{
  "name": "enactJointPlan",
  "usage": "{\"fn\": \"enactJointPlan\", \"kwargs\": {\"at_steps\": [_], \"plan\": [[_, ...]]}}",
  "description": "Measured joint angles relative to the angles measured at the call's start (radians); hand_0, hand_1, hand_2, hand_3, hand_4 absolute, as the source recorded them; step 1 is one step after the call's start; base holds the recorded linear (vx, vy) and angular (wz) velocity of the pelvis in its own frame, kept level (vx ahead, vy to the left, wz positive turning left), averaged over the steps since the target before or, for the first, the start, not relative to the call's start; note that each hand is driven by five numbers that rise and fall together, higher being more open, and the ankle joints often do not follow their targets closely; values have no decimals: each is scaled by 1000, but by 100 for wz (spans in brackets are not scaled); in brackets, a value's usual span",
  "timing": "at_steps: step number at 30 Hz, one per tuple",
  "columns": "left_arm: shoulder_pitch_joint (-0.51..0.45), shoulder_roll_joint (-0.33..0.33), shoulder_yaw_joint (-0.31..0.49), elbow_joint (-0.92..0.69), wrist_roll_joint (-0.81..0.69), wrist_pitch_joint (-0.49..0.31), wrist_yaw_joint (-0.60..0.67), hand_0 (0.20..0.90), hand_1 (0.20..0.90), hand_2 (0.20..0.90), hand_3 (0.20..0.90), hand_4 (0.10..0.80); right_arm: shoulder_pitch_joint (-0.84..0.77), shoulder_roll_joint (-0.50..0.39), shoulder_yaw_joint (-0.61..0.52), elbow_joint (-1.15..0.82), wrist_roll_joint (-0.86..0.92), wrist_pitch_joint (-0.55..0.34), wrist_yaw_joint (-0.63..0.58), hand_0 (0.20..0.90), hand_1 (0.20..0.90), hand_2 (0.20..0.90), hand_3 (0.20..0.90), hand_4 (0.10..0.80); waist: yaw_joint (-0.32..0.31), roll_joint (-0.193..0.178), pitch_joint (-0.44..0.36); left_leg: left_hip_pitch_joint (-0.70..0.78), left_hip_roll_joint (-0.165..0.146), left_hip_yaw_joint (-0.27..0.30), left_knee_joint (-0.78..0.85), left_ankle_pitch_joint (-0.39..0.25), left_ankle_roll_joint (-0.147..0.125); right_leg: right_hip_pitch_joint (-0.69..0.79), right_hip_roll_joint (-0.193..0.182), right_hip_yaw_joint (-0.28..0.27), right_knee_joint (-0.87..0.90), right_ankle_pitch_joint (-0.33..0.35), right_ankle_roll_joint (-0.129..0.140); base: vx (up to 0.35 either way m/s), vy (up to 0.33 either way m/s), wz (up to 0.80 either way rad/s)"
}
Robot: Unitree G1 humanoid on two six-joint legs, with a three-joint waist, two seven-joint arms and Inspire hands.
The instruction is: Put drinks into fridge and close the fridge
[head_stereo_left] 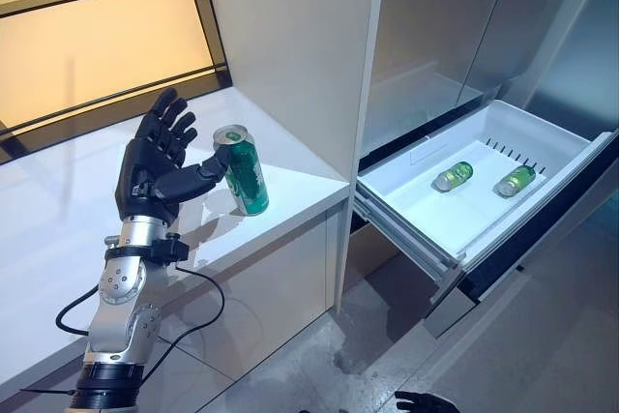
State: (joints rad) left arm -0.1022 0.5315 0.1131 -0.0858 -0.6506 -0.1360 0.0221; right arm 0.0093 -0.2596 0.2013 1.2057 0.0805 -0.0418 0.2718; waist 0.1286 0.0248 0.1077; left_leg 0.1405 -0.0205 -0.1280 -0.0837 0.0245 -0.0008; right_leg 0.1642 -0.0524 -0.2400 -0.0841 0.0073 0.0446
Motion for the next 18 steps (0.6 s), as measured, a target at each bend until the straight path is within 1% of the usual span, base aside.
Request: {"fn": "enactJointPlan", "kwargs": {"at_steps": [3,7,10,16,18], "plan": [[0,13,0,9,-2,5,-25,900,900,900,900,800,-2,0,0,-1,0,7,0,900,900,900,900,800,-7,1,1,0,0,0,0,0,0,2,0,0,0,0,0,0,0,0],[0,47,0,44,-12,20,-63,900,900,900,900,800,-3,0,-5,-6,-1,12,1,900,900,900,900,800,-19,1,1,1,1,1,0,0,0,3,0,1,0,0,0,0,0,0],[0,48,0,44,-22,31,-84,900,900,900,900,800,-3,0,-5,-8,-1,14,2,900,900,900,900,800,-21,1,1,2,1,1,0,0,0,3,0,1,0,0,0,0,0,0],[-1,50,0,44,-21,45,-82,900,900,900,900,800,-3,0,-6,-10,-1,15,3,900,900,900,900,800,-24,2,1,10,2,4,0,0,0,5,0,3,0,0,0,0,0,0],[-3,59,0,44,-17,54,-77,900,900,900,900,800,-3,0,-6,-10,-1,15,4,900,900,900,900,800,-25,2,1,11,2,6,-1,0,0,5,1,5,0,0,-1,0,0,0]]}}
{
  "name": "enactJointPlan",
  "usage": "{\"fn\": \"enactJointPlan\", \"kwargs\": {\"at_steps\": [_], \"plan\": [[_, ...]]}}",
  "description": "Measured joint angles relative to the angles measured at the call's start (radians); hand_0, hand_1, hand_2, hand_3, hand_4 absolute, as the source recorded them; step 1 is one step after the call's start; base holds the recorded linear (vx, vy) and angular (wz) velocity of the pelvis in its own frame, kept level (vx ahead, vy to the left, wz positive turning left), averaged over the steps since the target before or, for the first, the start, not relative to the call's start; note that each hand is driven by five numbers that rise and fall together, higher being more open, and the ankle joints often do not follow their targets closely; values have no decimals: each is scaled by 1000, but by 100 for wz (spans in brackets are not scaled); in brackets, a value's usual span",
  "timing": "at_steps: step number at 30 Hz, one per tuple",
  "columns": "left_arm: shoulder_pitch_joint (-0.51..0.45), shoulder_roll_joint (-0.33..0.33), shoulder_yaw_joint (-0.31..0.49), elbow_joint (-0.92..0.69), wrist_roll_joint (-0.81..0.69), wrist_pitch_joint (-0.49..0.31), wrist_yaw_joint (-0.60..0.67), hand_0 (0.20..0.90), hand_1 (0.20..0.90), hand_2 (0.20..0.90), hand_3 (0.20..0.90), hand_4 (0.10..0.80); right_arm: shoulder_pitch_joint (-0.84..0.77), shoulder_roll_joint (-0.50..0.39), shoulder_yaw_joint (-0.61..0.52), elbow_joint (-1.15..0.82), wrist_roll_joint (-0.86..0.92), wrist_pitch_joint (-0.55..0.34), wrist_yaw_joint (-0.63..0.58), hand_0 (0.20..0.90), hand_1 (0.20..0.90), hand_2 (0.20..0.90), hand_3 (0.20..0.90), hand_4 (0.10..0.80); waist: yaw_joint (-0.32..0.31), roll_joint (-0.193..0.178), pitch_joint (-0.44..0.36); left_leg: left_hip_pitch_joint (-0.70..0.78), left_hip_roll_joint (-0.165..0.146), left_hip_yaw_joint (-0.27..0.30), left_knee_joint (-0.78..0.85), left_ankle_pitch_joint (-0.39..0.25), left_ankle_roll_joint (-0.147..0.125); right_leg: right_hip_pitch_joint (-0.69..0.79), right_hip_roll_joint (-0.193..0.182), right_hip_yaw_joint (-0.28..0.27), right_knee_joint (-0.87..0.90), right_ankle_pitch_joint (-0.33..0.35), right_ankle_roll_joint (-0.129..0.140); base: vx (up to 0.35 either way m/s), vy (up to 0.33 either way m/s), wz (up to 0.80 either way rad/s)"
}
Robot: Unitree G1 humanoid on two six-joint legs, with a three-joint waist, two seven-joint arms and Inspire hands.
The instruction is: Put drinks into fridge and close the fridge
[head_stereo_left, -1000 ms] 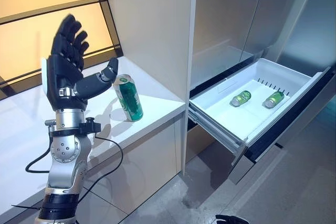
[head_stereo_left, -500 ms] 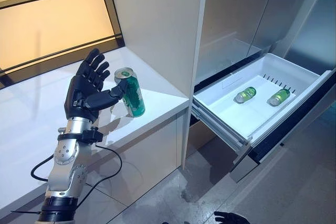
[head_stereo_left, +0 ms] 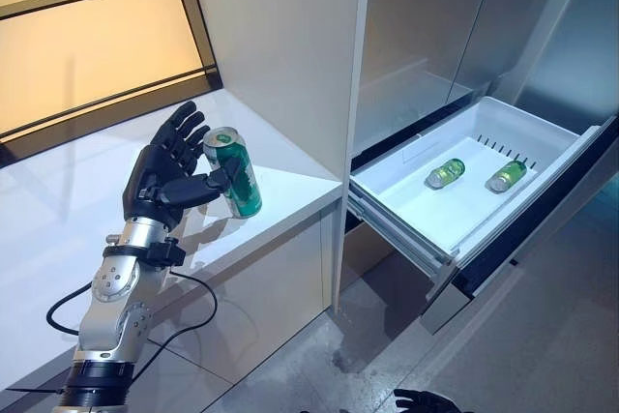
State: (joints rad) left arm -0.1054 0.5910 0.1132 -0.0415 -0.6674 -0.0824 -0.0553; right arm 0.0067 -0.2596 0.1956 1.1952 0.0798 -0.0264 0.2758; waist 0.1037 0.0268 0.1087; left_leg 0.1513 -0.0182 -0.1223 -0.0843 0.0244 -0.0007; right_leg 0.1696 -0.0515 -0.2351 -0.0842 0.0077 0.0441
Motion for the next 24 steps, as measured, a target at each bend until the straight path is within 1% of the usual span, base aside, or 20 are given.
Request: {"fn": "enactJointPlan", "kwargs": {"at_steps": [2,7,15,18,24], "plan": [[-3,17,0,2,12,18,3,900,900,900,900,800,0,0,0,-1,0,2,0,900,900,900,900,800,-2,0,0,1,1,3,0,0,0,0,1,3,0,0,0,5,8,-4],[-18,20,0,16,18,36,3,900,900,900,900,800,0,0,-2,-1,1,4,0,900,900,900,900,800,-8,2,-2,3,1,8,0,0,0,0,1,10,0,2,-2,13,5,-4],[-27,28,-3,52,18,75,8,900,900,900,900,800,-3,0,-12,-19,1,20,2,900,900,900,900,800,-52,11,-9,5,5,31,-1,-1,1,-4,4,33,0,7,-4,15,2,-9],[-50,34,-4,85,18,86,13,900,900,900,900,800,0,-1,-15,-21,2,20,2,900,900,900,900,800,-54,13,-11,6,9,47,-1,-2,1,-12,8,50,0,11,-8,18,7,-16],[-65,48,-4,113,18,97,30,900,900,900,900,800,1,0,-15,-24,6,19,2,900,900,900,900,800,-61,14,-12,10,11,60,-1,-2,1,-16,11,63,0,18,-10,16,7,-7]]}}
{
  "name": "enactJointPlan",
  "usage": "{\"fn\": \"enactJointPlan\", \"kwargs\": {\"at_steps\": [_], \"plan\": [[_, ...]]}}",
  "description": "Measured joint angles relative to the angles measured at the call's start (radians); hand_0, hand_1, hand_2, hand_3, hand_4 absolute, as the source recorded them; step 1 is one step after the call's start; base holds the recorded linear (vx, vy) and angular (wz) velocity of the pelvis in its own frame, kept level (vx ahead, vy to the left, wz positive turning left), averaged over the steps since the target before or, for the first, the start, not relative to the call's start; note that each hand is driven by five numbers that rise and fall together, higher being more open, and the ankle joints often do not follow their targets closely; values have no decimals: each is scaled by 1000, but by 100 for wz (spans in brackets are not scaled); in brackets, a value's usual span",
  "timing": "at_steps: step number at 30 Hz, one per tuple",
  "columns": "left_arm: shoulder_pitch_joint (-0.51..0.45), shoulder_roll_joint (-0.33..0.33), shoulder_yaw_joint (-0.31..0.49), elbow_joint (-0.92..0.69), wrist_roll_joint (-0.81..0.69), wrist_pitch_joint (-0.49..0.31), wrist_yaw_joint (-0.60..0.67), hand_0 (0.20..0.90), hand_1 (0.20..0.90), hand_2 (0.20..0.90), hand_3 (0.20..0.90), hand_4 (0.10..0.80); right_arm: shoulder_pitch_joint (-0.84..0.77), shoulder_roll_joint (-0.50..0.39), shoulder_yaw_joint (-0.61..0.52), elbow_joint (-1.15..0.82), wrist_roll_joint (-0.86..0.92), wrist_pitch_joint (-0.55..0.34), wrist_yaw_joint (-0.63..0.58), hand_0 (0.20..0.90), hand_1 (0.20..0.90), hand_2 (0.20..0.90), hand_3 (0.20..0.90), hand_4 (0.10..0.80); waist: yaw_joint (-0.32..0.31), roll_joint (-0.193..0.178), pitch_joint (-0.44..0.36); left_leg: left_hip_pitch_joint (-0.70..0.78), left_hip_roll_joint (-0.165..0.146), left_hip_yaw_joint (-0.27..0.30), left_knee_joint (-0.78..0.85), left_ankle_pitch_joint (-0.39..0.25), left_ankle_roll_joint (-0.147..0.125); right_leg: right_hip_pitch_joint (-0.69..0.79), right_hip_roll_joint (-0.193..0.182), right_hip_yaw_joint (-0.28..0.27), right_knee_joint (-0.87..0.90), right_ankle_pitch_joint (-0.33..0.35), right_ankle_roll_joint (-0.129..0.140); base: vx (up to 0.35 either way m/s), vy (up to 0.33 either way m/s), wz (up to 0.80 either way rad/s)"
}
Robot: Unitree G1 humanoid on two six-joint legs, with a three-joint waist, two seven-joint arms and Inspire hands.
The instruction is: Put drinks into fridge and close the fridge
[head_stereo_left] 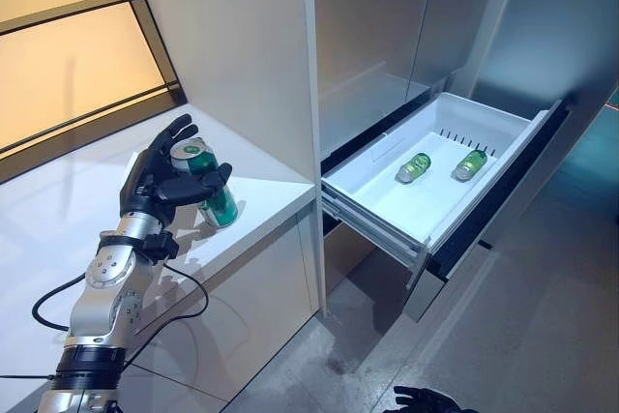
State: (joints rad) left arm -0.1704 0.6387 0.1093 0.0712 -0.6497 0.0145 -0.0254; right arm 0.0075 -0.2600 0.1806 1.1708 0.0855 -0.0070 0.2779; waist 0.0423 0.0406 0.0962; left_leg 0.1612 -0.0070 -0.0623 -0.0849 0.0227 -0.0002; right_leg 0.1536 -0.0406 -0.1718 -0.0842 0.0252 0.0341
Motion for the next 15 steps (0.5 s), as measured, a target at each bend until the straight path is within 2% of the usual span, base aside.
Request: {"fn": "enactJointPlan", "kwargs": {"at_steps": [15], "plan": [[-3,1,-2,38,4,0,40,900,900,900,900,800,6,1,0,5,34,-6,0,900,900,900,900,800,-24,0,-7,10,2,24,-5,-1,1,-1,2,26,0,4,2,29,7,-5]]}}
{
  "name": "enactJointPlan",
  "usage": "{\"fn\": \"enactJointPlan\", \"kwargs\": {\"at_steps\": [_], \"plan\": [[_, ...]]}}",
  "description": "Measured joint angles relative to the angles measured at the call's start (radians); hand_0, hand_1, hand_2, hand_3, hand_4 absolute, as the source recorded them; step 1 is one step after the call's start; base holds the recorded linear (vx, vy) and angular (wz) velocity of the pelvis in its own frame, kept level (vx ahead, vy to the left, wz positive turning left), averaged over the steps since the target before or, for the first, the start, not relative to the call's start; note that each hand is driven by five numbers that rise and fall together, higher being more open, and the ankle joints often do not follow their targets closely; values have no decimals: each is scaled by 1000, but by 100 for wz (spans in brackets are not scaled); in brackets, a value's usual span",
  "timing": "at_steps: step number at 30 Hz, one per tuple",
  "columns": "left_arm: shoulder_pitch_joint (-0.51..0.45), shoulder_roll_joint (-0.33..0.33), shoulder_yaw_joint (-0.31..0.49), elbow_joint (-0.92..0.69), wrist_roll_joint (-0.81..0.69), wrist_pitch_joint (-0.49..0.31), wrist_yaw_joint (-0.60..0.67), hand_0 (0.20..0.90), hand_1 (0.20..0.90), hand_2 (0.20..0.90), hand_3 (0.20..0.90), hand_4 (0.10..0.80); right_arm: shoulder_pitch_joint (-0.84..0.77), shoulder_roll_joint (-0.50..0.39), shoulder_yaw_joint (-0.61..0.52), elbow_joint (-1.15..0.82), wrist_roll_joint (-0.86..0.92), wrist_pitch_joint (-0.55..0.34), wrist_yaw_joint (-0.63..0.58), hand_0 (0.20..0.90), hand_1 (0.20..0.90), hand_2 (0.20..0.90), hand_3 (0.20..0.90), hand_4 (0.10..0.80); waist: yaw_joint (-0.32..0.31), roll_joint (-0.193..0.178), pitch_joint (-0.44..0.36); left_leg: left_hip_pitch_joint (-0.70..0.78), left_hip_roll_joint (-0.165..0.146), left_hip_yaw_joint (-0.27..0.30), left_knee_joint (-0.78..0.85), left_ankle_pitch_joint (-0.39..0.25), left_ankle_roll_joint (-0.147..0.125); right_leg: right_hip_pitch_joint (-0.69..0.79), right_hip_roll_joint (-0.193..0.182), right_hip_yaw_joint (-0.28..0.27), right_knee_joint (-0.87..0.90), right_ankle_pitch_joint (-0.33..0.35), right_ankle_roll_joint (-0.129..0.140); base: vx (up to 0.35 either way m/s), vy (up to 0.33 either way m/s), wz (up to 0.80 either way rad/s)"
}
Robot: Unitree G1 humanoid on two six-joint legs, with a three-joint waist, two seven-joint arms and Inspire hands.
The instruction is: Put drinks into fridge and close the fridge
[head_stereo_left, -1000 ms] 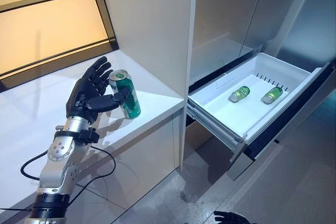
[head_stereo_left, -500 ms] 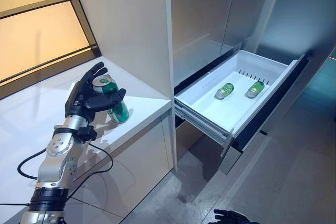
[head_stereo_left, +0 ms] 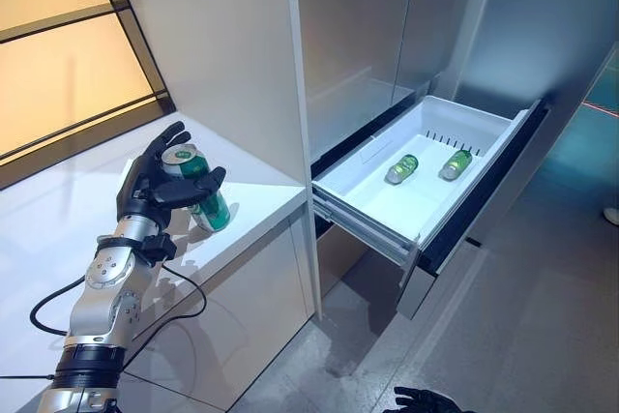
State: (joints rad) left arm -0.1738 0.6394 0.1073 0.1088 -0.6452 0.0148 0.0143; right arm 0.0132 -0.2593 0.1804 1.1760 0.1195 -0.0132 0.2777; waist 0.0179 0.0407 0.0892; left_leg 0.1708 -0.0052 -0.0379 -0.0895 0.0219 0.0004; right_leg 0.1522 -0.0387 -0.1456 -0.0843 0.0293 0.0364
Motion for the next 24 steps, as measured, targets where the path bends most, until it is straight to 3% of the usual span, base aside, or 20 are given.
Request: {"fn": "enactJointPlan", "kwargs": {"at_steps": [1,2,4,5,7,8,9,24], "plan": [[0,0,-1,0,0,0,0,900,900,900,900,800,0,0,0,1,1,-2,0,900,900,900,900,800,0,0,0,0,0,1,0,0,0,0,0,1,0,1,-1,31,8,-3],[0,0,-2,0,0,0,1,806,806,806,790,690,0,0,0,2,1,-4,0,900,900,900,900,800,-1,0,0,0,0,1,0,0,0,0,0,2,0,2,-2,0,0,0],[0,0,-3,1,0,0,2,686,686,686,650,550,1,0,0,5,1,-9,0,900,900,900,900,800,-1,0,-1,0,0,3,0,-1,1,-1,0,5,0,3,-2,13,6,-2],[0,0,-5,1,0,0,3,580,580,580,527,427,1,0,0,7,1,-12,0,900,900,900,900,800,0,0,-2,1,0,3,0,-1,1,-2,1,7,0,3,-2,28,9,-5],[0,0,-12,2,1,1,3,552,552,552,494,394,1,0,-1,13,1,-16,0,900,900,900,900,800,0,0,-6,1,0,4,0,-2,1,-3,0,10,0,3,-1,35,5,-5],[0,0,-15,2,1,1,3,479,479,479,409,309,2,1,-1,16,1,-16,0,900,900,900,900,800,0,-1,-9,2,0,5,0,-3,2,-3,0,11,0,3,-1,45,6,-4],[0,0,-17,5,1,1,3,312,312,312,214,114,2,1,-1,17,1,-17,0,900,900,900,900,800,-1,-1,-11,2,0,6,0,-3,2,-3,1,12,0,3,-1,47,7,-4],[-17,7,-17,38,31,1,-1,300,300,300,200,100,5,1,-3,24,1,-48,0,900,900,900,900,800,-19,0,-21,1,0,25,0,-6,3,-10,1,25,0,5,-1,21,1,-2]]}}
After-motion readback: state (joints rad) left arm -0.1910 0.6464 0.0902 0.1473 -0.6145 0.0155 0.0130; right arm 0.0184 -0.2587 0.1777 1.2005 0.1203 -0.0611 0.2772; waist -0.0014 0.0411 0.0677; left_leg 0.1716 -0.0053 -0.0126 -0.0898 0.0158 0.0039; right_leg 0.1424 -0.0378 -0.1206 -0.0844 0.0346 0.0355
